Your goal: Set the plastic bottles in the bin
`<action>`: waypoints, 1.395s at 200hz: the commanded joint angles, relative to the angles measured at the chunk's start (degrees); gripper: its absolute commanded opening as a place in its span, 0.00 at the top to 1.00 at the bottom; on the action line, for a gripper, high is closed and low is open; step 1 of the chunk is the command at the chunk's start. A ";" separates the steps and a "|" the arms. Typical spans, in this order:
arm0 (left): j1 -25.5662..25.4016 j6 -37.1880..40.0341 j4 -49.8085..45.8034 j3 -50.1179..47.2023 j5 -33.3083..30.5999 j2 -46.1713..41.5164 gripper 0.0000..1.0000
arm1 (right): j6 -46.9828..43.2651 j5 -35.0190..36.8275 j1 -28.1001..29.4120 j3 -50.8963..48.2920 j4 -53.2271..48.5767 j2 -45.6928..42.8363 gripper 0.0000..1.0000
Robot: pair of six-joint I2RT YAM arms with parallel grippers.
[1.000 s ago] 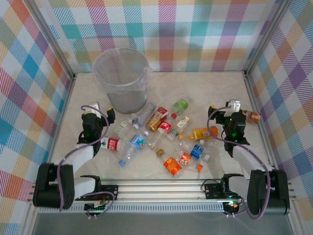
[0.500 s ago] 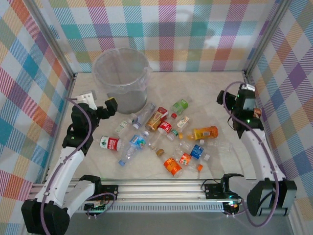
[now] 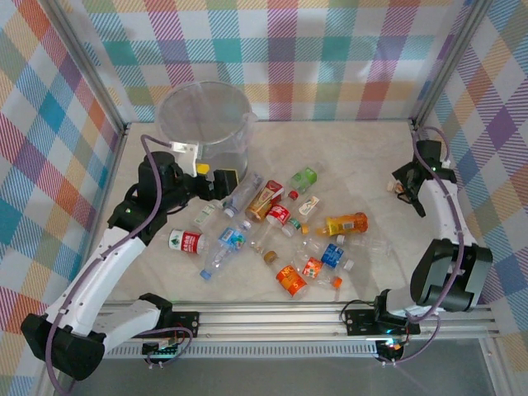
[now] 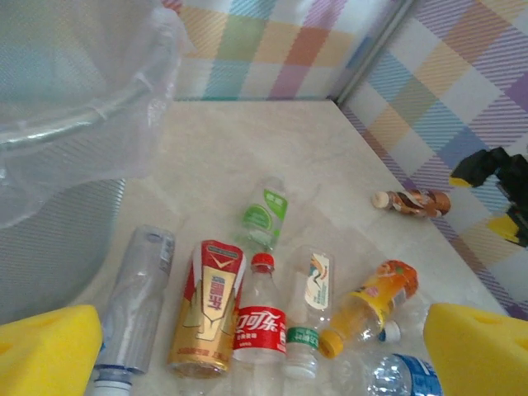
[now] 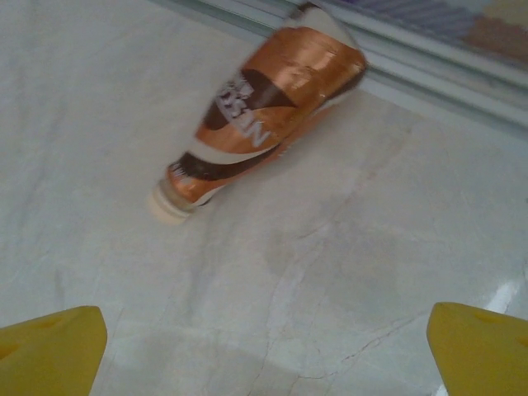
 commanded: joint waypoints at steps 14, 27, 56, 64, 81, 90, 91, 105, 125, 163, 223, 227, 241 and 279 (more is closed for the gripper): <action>-1.27 1.76 -4.70 2.64 2.12 0.92 0.00 | 13.87 -0.43 -1.84 -1.70 -2.47 2.27 0.00; -1.77 1.77 -4.90 2.68 2.20 1.14 0.00 | 15.52 -1.32 -2.63 -3.20 -0.62 2.46 0.00; -2.92 1.67 -4.68 2.28 1.51 1.03 0.00 | 16.40 -2.18 -5.20 -3.48 0.79 3.92 0.00; -3.09 1.67 -4.37 1.94 1.42 0.92 0.00 | 16.34 -3.07 -6.20 -3.76 1.49 4.32 0.00; -3.44 1.49 -3.62 1.26 1.79 0.73 0.00 | 16.22 -4.12 -7.98 -3.88 2.91 5.40 0.00; -3.71 1.58 -3.44 1.10 2.05 0.82 0.00 | 16.24 -4.57 -8.61 -3.56 3.29 6.31 0.00; -3.74 1.58 -3.44 1.09 2.08 0.79 0.00 | 16.20 -4.62 -8.65 -3.50 3.35 6.40 0.00; -3.84 1.84 -3.50 1.08 1.95 1.09 0.00 | 16.32 -4.85 -9.24 -2.97 3.77 7.80 0.00; -3.93 2.08 -3.43 1.01 1.58 1.27 0.00 | 16.43 -4.51 -9.61 -2.44 5.00 9.42 0.00; -4.02 2.61 -3.41 0.95 1.20 1.38 0.00 | 15.08 -5.05 -9.72 -0.72 7.44 12.43 0.00; -3.99 3.24 -3.47 1.26 1.06 2.81 0.00 | 13.52 -5.51 -9.74 2.44 9.02 15.20 0.00; -3.98 3.25 -3.49 1.30 1.06 2.91 0.00 | 13.52 -5.49 -9.74 2.72 8.96 15.46 0.00; -4.01 3.46 -3.50 1.54 0.89 3.36 0.00 | 13.69 -5.21 -9.88 3.56 8.79 16.33 0.00; -4.02 3.68 -3.17 1.72 1.40 4.18 0.00 | 15.34 -4.73 -10.37 5.54 8.74 19.58 0.02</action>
